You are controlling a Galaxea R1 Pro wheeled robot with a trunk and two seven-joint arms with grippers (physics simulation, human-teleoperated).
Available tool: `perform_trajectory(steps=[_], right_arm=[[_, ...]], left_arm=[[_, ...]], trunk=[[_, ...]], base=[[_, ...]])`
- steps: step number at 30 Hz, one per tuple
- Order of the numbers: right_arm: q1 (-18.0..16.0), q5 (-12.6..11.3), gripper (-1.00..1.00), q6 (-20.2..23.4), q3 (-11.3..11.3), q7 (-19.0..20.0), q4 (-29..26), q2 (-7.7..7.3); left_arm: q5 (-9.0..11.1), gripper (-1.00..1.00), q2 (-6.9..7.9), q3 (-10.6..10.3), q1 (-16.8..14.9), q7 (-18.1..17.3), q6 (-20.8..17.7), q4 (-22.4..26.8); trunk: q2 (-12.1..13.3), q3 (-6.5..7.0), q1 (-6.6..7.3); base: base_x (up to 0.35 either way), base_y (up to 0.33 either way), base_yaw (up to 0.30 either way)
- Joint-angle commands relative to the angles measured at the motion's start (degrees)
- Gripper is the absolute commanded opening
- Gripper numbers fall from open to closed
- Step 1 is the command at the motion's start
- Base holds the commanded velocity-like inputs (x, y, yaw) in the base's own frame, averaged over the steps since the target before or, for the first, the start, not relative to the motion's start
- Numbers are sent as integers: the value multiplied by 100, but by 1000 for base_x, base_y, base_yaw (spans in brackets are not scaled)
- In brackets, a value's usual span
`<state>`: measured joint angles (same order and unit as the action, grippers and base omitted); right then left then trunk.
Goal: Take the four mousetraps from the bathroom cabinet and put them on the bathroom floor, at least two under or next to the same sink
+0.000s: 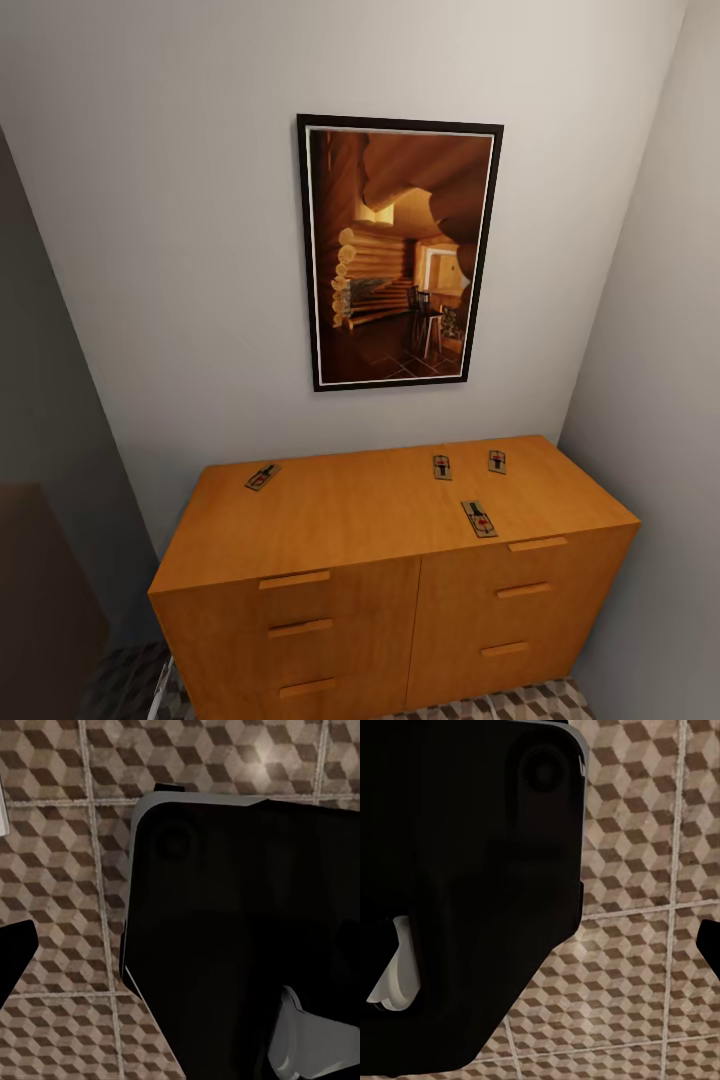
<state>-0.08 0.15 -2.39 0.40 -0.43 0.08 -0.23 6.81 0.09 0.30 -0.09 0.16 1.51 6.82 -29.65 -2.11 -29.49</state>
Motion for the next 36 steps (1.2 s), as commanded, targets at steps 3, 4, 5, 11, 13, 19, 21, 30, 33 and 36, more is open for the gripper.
perform_trajectory(steps=[3,4,5,11,13,19,21,30,33,36], right_arm=[[-1,-8,100,-27,4,-13,1,0],[-1,-3,100,-23,7,-18,1,4],[-1,2,100,-18,13,-16,1,12],[-1,50,100,7,24,10,-3,23],[-1,61,100,24,20,19,-11,15],[10,75,100,142,24,29,-396,-13],[13,74,100,202,34,30,-546,-16],[21,41,100,1560,73,57,-2275,-54],[21,24,100,1913,59,65,-2640,-92],[22,-3,100,2344,39,71,-3151,-210]], left_arm=[[53,100,7,-11,0,6,45,-38],[49,100,8,-13,0,3,62,-51],[38,100,8,-20,-2,-2,76,-63],[-16,100,-20,-50,-1,-9,60,-40],[-38,100,-58,-65,-2,-11,3,28],[-243,100,-346,-109,-2,1,-521,645],[-308,100,-379,-112,-3,3,-655,784],[-948,100,-582,-111,-7,-7,-1615,1960],[-1029,100,-634,-112,-8,-14,-1760,2212],[-1101,100,-735,-117,-8,-25,-2033,2569]], trunk=[[-9,-9,-2],[-9,-9,-2],[-9,-9,-2],[-9,-9,-2],[-9,-9,-2],[-9,-9,-2],[-9,-9,-2],[-9,-9,-2],[-9,-9,-2],[-9,-9,-2]], base=[[0,0,0],[0,0,0],[0,0,0],[0,0,0],[0,0,0],[0,0,0],[0,0,0],[0,0,0],[0,0,0],[0,0,0]])
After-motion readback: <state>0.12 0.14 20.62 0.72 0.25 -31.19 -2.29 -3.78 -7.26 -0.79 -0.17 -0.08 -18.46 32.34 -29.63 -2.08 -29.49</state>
